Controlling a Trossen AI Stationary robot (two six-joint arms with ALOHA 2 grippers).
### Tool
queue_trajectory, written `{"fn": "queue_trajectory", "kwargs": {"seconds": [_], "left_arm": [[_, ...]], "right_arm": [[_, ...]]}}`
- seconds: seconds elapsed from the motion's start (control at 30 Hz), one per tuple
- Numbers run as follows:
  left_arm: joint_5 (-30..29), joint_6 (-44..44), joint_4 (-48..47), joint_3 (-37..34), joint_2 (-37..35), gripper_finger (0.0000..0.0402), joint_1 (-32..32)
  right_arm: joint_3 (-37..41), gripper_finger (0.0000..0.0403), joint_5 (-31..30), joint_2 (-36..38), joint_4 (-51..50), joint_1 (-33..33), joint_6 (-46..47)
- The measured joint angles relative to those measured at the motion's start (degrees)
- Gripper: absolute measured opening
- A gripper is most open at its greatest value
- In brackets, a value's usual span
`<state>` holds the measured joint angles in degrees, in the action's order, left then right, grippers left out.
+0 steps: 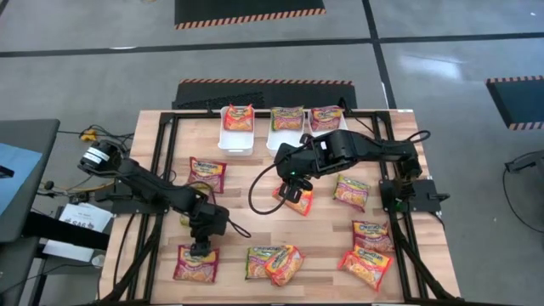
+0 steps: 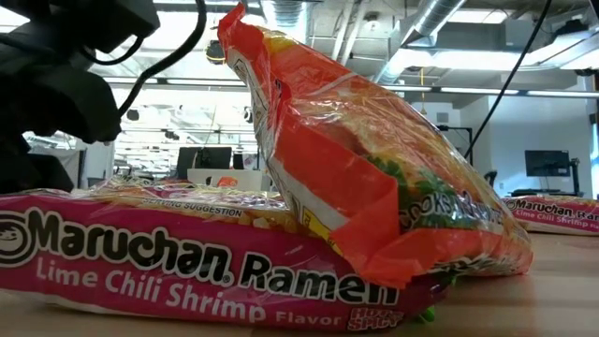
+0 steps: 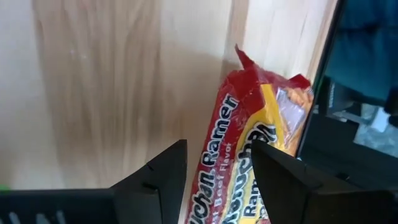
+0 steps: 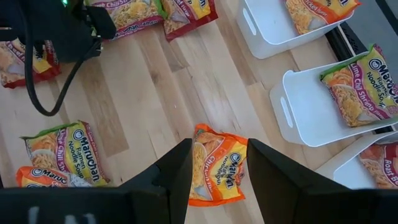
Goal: Sort Maruchan noodles
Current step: Put the red noodle pack into the right white bin
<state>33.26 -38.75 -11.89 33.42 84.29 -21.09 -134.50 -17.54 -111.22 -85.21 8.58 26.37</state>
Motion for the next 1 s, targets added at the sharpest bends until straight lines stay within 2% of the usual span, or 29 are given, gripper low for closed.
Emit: {"fn": "queue_trajectory", "kwargs": {"seconds": [0.1, 0.2, 0.47, 0.73, 1.0], "left_arm": [[0.2, 0.3, 0.1, -0.1, 0.0, 0.0158, -0.6], [0.5, 0.6, 0.3, -0.1, 0.0, 0.0131, -1.1], [0.6, 0.8, 1.1, -0.2, 0.0, 0.0012, -1.2], [3.6, 2.3, 1.9, -0.4, -1.2, 0.0, -0.8], [5.5, 2.1, 4.6, -0.3, -9.5, 0.0, 1.9]], "right_arm": [[0.0, 0.0175, 0.0, 0.0, 0.0, 0.0, 0.0], [0.0, 0.0175, -0.2, 0.0, 0.0, 0.0, 0.0], [0.0, 0.0175, -0.6, 0.0, 0.1, 0.0, 0.1], [0.0, 0.0175, -0.5, 0.0, 0.4, 0.0, 0.2], [0.0, 0.0175, 0.1, 0.0, 0.4, 0.0, 0.7]]}}
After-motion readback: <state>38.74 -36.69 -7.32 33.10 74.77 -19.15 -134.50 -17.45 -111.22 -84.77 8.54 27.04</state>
